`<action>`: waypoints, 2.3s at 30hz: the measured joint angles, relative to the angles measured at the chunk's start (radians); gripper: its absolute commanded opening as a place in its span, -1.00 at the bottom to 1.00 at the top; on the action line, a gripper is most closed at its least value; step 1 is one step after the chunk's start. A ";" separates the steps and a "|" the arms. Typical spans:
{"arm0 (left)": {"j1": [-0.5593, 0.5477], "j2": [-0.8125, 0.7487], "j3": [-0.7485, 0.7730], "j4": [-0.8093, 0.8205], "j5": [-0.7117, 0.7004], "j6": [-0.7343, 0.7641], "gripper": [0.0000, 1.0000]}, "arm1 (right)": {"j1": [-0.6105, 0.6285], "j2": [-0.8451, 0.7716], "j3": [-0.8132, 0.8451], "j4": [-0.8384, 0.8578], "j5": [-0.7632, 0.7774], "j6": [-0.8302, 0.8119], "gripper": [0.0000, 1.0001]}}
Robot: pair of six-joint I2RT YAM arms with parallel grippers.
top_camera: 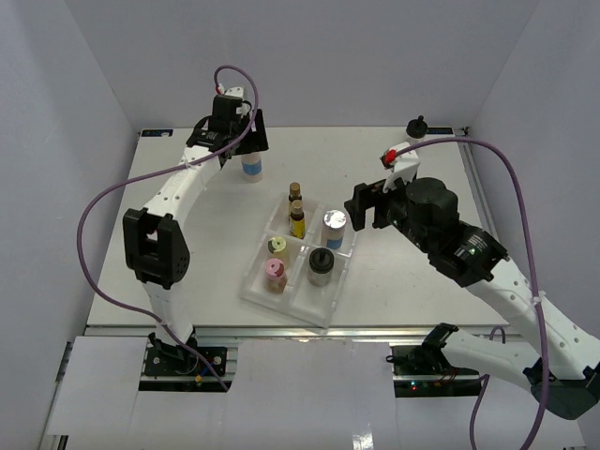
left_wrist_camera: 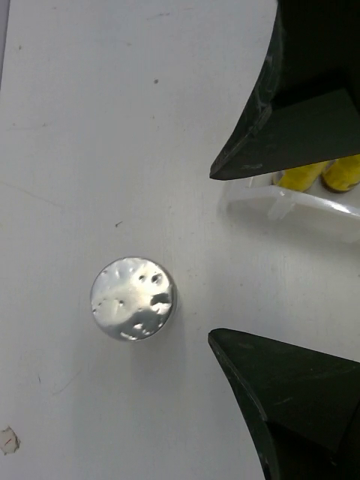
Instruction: Organize the condiment bottles
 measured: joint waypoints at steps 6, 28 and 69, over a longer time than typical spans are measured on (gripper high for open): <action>0.026 0.162 0.124 -0.005 -0.037 0.063 0.70 | 0.000 -0.088 -0.034 -0.015 0.003 -0.026 0.84; 0.035 0.312 0.228 -0.007 -0.059 0.123 0.26 | 0.000 -0.136 -0.091 0.017 0.031 -0.050 0.86; -0.320 0.173 0.382 -0.159 0.101 0.218 -1.00 | 0.000 -0.179 -0.123 0.036 0.056 -0.050 0.86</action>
